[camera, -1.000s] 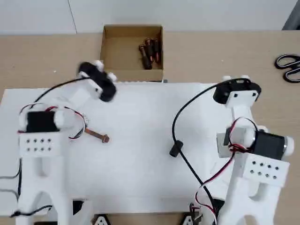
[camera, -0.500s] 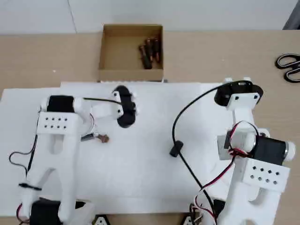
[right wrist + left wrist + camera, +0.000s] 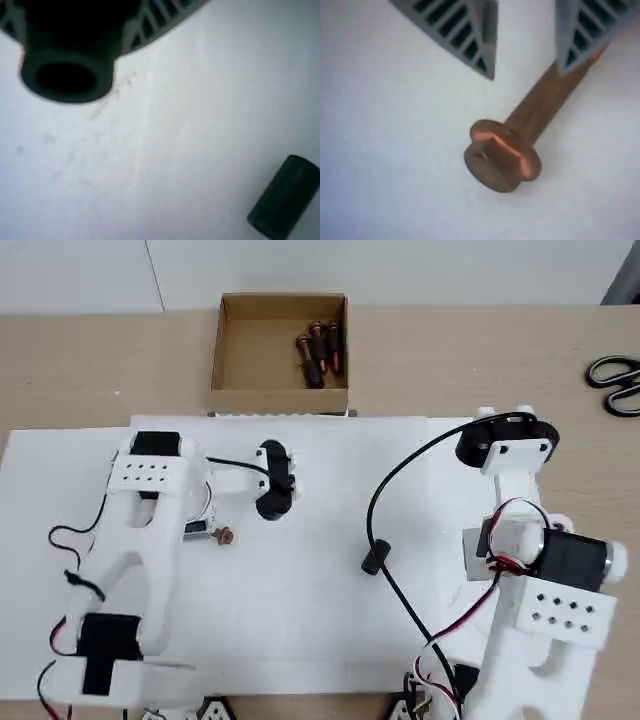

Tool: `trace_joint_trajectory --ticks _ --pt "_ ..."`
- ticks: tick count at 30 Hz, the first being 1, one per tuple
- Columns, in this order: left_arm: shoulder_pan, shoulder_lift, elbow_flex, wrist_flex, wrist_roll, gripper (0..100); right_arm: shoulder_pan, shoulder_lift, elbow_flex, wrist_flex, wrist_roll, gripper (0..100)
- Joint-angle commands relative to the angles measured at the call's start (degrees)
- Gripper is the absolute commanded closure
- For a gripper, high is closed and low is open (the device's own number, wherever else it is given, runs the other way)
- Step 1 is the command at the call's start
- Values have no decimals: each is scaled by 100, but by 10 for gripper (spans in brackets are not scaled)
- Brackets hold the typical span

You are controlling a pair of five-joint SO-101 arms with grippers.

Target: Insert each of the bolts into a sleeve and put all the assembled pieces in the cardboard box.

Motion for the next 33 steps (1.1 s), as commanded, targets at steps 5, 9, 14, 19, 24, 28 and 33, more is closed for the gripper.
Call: trace_joint_trajectory --ticks 5,9,14,19,24,28,33 --pt "-18 79 -268 -202 -712 888 75 -84 -35 -40 35 996" --pt "-18 79 -268 -202 -782 885 75 -84 -35 -40 35 996" --pt "-18 176 -224 -492 -782 885 75 -84 -35 -40 35 996" --pt "-9 624 -268 -765 -782 885 75 -84 -35 -22 35 996" --pt "18 835 -268 -765 -782 888 75 -84 -35 -22 35 996" --pt "26 985 -242 -747 -782 890 66 -84 -35 -22 26 996" --pt "26 1451 -268 -756 -765 968 57 -84 -35 -22 26 996"
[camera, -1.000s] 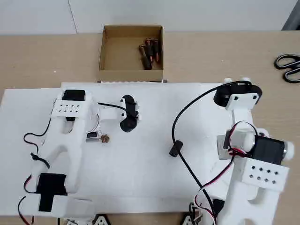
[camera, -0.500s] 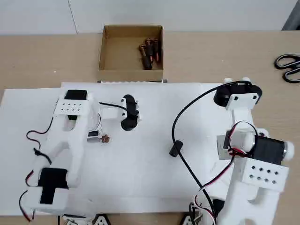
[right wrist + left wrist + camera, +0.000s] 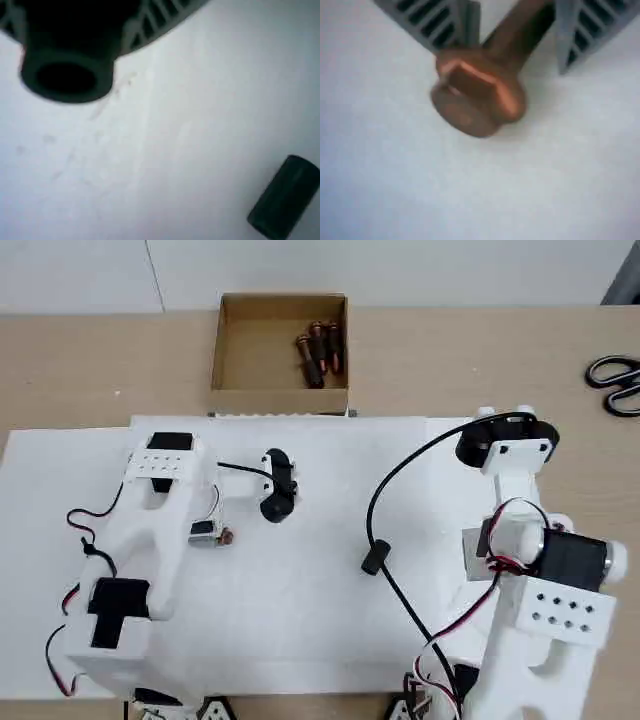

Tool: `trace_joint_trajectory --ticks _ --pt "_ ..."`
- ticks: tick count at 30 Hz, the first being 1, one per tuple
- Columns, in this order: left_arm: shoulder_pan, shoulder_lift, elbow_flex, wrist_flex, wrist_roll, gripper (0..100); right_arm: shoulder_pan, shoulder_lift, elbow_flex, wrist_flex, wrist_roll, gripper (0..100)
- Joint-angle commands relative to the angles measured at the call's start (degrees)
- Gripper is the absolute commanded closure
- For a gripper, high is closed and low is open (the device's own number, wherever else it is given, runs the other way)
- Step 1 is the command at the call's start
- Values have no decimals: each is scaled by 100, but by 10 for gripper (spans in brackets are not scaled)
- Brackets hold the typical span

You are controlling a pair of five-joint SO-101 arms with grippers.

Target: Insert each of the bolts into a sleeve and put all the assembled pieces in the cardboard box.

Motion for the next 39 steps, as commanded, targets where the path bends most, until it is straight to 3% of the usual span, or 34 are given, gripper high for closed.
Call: trace_joint_trajectory --ticks 1,7,14,17,24,29,31,34,39 --pt "0 290 -127 -185 -730 985 57 -84 -35 -22 26 996" --pt "0 246 -215 -44 -589 995 48 -127 -53 -22 26 996" --pt "176 -791 -1525 1758 -185 995 40 -136 -273 -4 18 996" --pt "334 -1415 -1754 2136 185 995 31 -136 -545 22 26 996" --pt "862 -2884 -1763 2119 1811 994 -259 -268 -782 40 44 995" --pt "1327 -3701 -1771 2136 4018 994 -646 -1270 -545 22 70 995" --pt "1371 -3965 -1754 2084 4290 994 -822 -1745 -281 4 70 995" --pt "1336 -4273 -1587 1600 4440 994 -910 -2519 316 -40 26 995" --pt "1143 -5037 -840 580 6092 994 -936 -3873 1486 -743 -9 995"
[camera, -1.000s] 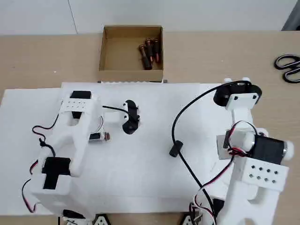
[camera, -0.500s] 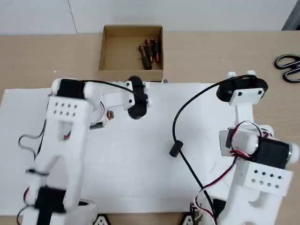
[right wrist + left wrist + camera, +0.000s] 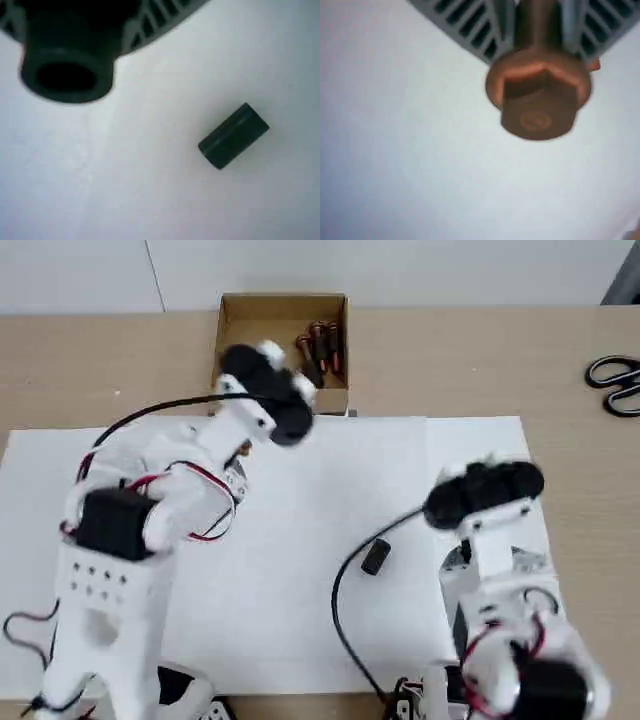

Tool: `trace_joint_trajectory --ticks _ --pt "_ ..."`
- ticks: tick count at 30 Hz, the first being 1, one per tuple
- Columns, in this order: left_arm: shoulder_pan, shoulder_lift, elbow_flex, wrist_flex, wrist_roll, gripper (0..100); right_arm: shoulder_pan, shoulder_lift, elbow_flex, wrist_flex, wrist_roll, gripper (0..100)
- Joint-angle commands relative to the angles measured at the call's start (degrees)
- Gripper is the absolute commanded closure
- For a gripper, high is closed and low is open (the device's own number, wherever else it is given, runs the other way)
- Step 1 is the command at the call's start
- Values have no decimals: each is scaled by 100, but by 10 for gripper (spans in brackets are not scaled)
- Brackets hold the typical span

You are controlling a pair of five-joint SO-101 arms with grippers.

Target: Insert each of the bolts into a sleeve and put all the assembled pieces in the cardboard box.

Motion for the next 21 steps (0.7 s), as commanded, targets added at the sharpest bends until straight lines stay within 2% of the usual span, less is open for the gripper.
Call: trace_joint_trajectory --ticks 1,7,9,15,18,21 --pt "-70 -695 514 -905 1152 994 -22 -910 703 -602 -88 995" --pt "-79 -1943 2158 -2198 2848 994 -40 -2352 2057 -1226 -914 995" --pt "-105 -2435 2765 -2637 3481 994 -251 -2589 2409 -1244 -1099 996" --pt "-53 -4114 4435 -3666 5011 994 -1640 -2484 2769 -1464 -2189 996" --pt "-53 -4949 5191 -3974 5169 994 -2545 -2484 3033 -1763 -2444 996" --pt "-53 -5802 5648 -3956 5178 994 -3354 -2484 3218 -2132 -2426 996"
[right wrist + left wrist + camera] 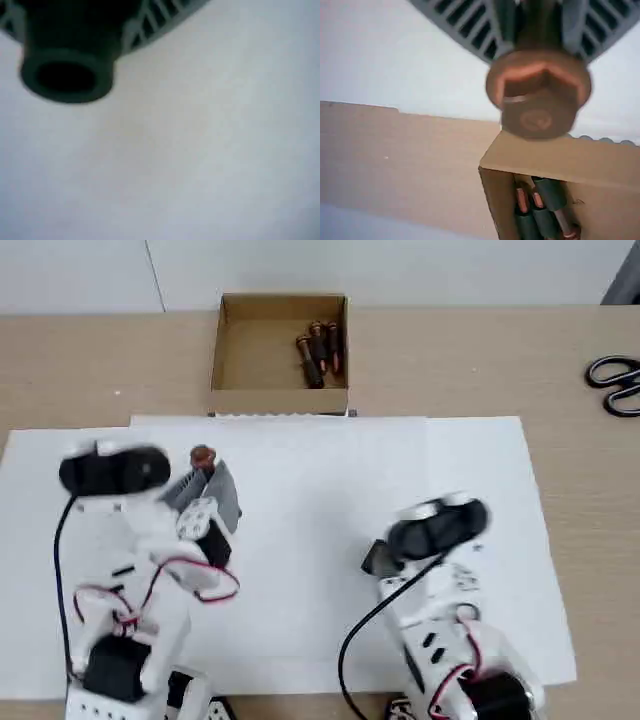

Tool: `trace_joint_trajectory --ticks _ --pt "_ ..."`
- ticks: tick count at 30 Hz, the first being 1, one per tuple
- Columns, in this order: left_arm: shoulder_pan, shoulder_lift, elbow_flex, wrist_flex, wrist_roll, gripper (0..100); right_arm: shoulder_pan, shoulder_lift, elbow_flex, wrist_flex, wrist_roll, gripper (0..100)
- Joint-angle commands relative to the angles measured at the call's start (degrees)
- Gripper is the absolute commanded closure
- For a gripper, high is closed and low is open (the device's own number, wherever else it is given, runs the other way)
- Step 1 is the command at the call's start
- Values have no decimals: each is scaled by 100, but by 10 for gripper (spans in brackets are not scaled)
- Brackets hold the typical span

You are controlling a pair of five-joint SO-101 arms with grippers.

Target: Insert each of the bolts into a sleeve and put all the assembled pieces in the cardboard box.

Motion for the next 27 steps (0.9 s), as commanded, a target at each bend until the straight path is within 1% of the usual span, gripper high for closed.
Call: trace_joint_trajectory --ticks 1,3,5,8,10,12,14,17,20,22,27 --pt "18 -1055 409 -237 62 994 -927 -40 97 -488 -97 996" --pt "18 -1538 690 -211 70 994 -1297 -40 211 -664 -97 996" --pt "18 -1943 840 -9 88 994 -1569 -40 299 -822 -97 996" --pt "18 -1943 840 290 580 994 -1833 -40 501 -1068 -88 996" --pt "18 -1934 840 352 862 994 -1930 -40 642 -1262 -88 996" --pt "18 -1943 840 352 914 994 -2009 -40 809 -1464 -53 996" --pt "35 -1943 840 352 923 994 -2167 -40 993 -1675 167 996" --pt "369 -1943 840 352 923 994 -2501 -40 1204 -1956 475 996" --pt "932 -1943 840 352 923 994 -2712 -40 1371 -2211 519 996" --pt "1178 -1943 831 352 923 994 -2721 -40 1451 -2299 519 996" --pt "1336 -1934 822 378 923 994 -2703 -40 1459 -2334 527 996"
